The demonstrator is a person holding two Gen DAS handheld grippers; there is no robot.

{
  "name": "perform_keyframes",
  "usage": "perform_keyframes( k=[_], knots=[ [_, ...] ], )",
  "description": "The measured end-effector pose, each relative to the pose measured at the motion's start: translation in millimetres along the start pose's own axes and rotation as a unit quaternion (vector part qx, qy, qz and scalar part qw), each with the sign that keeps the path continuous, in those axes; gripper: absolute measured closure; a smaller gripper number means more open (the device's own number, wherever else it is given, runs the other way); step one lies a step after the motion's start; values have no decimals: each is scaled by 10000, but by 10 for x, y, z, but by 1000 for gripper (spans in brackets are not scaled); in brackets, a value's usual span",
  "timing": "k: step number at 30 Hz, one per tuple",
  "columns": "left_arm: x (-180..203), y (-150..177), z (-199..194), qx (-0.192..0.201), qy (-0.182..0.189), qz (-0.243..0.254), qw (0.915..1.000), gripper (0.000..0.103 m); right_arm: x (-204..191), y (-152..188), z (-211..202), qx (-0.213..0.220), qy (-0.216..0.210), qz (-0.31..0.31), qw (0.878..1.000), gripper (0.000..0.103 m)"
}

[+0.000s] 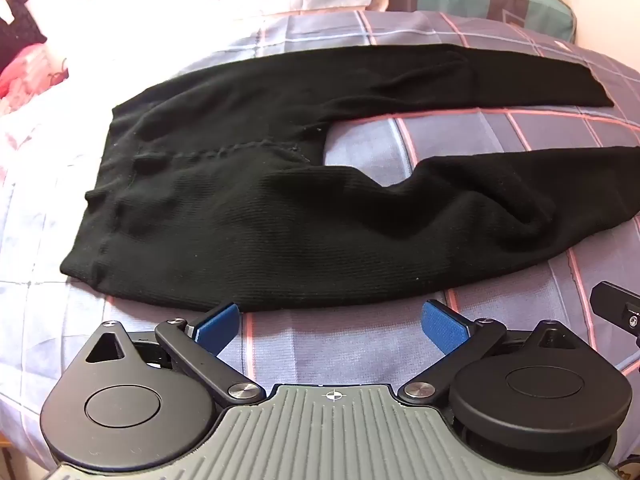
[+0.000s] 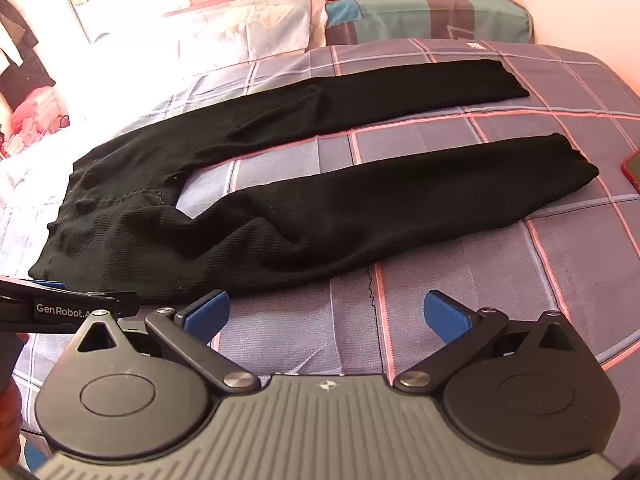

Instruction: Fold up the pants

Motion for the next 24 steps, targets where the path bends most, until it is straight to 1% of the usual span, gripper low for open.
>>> perform_keyframes(
  k=[3,4,9,10,24],
  knots=[
    [-8,43,-11,73,29,7,10000,0,-5,6,-6,-22,-1,-8,10000,0],
    [-14,19,19,-34,30,-19,10000,0,-6,10,-7,-33,-4,-7,10000,0],
    [9,21,23,-49,4,-77,10000,0,-74,27,25,-115,-3,-74,9999,0],
    [-35,17,39,-71,43,-101,9999,0,-81,18,28,-129,-9,-79,9999,0],
    [-74,16,51,-114,71,-106,9999,0,-125,37,56,-148,-43,-40,9999,0]
  ],
)
Point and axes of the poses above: each gripper's, at about its wrist camera, not at the fingertips, and z roughly the way its jaws point, x to its right, y to its underside, the point moved 6 cm from there along z, roughly the way its jaws point, and after that the axes turned 6 degrees about x, right-handed, at the moved point
